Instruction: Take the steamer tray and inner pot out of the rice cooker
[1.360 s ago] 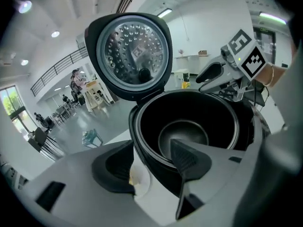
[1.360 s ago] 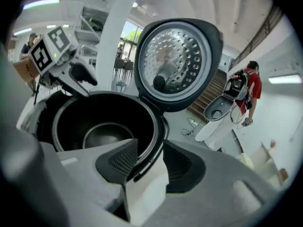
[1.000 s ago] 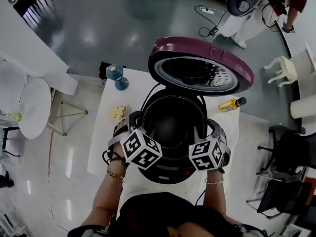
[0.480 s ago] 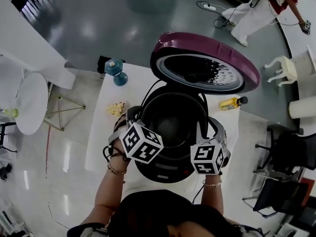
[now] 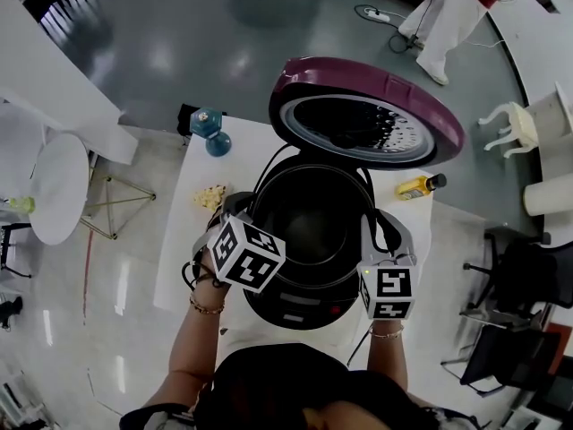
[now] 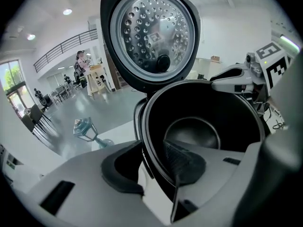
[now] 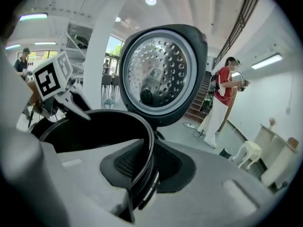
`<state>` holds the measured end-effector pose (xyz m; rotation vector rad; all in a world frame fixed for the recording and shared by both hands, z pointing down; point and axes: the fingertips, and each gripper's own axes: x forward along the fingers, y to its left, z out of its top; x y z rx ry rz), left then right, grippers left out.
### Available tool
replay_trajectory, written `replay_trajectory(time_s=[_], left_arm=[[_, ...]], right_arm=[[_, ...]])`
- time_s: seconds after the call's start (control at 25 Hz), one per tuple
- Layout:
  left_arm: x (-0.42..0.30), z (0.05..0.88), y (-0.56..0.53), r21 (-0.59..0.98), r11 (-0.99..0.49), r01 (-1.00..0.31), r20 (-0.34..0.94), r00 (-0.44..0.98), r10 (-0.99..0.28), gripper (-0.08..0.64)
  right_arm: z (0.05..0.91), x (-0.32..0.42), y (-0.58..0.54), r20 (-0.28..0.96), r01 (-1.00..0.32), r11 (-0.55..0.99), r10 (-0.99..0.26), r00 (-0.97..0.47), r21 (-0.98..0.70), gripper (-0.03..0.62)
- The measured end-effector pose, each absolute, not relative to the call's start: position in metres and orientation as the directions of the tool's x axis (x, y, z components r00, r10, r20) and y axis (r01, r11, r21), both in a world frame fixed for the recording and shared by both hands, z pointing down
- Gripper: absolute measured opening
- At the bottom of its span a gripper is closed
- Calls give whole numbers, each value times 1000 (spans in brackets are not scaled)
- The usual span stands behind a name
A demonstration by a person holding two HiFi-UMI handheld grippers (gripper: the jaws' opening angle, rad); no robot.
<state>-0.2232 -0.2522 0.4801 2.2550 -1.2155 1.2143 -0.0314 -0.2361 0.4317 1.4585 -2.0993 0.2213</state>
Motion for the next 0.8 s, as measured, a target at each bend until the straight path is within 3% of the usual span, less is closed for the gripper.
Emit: replay_trajectory(time_s=[0.28,0.44,0.8], left_arm=[[-225,452,-247,-16,-570,-821,744,371,-556,83],[-229,438,-239,-36,-555,-831,717,365,-594,81],[-232,400,-226,-58,-520,-852,636,370,-677,74]], right_arm=[[413,-28,-235,427,-933,358,-848,-314,25,56],[398,-29,-232,351,-933,343,-865,-359,-110,41],[364,-27,-220,246,-925,336,-895,-373,-178,34]])
